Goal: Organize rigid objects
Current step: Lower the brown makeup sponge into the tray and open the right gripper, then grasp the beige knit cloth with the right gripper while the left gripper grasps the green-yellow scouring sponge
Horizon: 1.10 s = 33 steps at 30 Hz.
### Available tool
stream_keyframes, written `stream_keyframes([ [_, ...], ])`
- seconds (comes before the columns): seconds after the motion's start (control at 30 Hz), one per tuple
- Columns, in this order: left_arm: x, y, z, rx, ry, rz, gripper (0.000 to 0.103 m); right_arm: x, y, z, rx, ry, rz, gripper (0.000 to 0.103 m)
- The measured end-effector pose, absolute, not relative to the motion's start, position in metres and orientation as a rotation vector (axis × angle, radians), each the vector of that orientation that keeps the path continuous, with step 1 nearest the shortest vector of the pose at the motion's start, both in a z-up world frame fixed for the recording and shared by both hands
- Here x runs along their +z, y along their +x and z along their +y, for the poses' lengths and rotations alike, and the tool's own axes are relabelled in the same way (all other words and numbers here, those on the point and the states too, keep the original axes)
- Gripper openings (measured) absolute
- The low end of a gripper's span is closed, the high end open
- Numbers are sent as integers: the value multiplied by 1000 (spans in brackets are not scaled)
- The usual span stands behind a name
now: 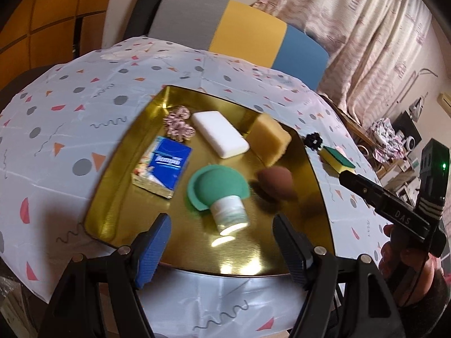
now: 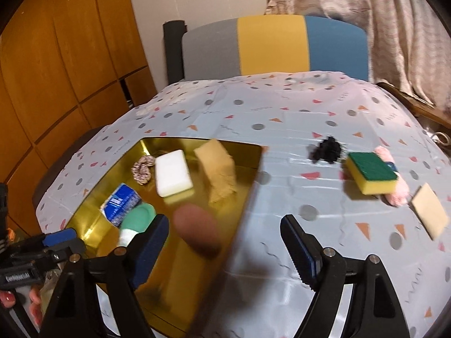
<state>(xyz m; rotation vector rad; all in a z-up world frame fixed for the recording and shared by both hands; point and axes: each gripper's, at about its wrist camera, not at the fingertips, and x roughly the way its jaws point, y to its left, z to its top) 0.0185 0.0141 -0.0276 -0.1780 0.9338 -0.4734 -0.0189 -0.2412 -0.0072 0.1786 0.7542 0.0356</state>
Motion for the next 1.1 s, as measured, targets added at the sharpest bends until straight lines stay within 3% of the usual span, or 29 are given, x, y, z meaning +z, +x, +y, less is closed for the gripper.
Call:
stream_keyframes([
  [0.53, -14, -4, -90, -713, -48, 973, 75, -53, -78, -335, -135, 287, 814, 82],
  [0.83, -13, -9, -150, -796, 9, 1013, 75, -69, -100, -434, -311, 313, 838, 87],
  [0.97, -12, -7, -167, -789, 20, 1024, 75, -62, -95, -490, -423, 297, 813, 101],
  [1.1, -12, -5, -181, -778, 34, 1034, 75, -56, -75, -530, -459, 225, 803, 103],
])
